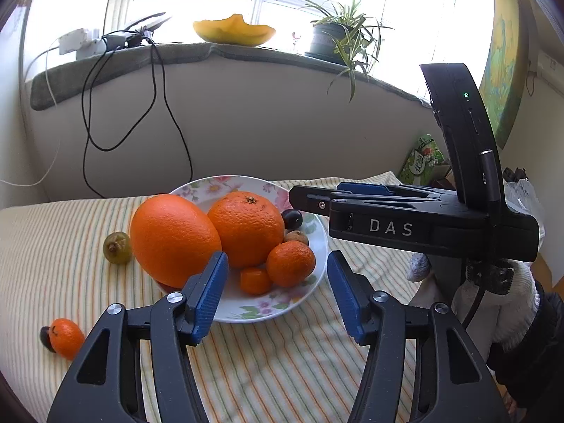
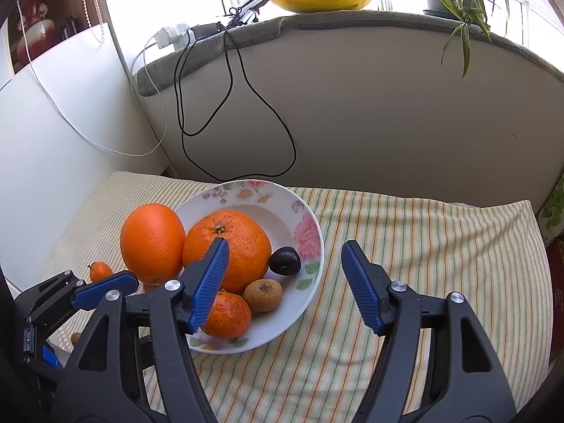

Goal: Organize fruits
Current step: 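Withdraw both grippers from the plate toward the remaining loose fruit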

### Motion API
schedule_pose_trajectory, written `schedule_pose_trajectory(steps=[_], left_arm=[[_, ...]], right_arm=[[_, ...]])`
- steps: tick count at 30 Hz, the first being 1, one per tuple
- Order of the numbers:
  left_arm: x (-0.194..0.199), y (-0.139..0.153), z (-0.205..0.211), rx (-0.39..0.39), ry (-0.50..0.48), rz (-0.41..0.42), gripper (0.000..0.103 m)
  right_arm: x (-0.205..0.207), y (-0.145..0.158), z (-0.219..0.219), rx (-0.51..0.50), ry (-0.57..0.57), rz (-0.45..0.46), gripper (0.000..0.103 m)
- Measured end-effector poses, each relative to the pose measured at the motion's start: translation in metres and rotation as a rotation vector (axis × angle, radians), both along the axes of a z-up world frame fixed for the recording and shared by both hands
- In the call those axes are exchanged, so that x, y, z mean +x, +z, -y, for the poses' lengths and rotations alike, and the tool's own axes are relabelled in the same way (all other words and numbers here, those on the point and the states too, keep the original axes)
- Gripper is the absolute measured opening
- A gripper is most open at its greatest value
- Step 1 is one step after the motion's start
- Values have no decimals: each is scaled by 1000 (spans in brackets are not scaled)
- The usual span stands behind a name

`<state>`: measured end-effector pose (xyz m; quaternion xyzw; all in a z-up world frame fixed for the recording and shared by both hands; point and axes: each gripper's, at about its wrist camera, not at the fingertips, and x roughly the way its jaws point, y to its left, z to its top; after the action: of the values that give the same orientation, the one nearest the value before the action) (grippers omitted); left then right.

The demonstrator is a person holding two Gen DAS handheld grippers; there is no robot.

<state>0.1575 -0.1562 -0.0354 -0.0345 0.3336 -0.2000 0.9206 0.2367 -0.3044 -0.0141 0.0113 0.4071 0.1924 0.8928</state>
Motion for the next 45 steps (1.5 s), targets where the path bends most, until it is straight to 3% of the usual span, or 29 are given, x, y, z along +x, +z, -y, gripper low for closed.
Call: schedule_pose_trajectory(steps=[4,10,29,45], left_arm=[[-6,6,-5,-4,13,9,71],[-17,13,-14,2,33,19,76],[-51,22,-66,-18,103,45,76],[-77,3,-163,-43,245,4,75]], right_arm=[[-6,5,-1,3,-6,3,73],[-20,16,-2,7,-13,21,76],[-75,45,-21,31,17,70,78],[-129,46,-71,21,197,92,78]])
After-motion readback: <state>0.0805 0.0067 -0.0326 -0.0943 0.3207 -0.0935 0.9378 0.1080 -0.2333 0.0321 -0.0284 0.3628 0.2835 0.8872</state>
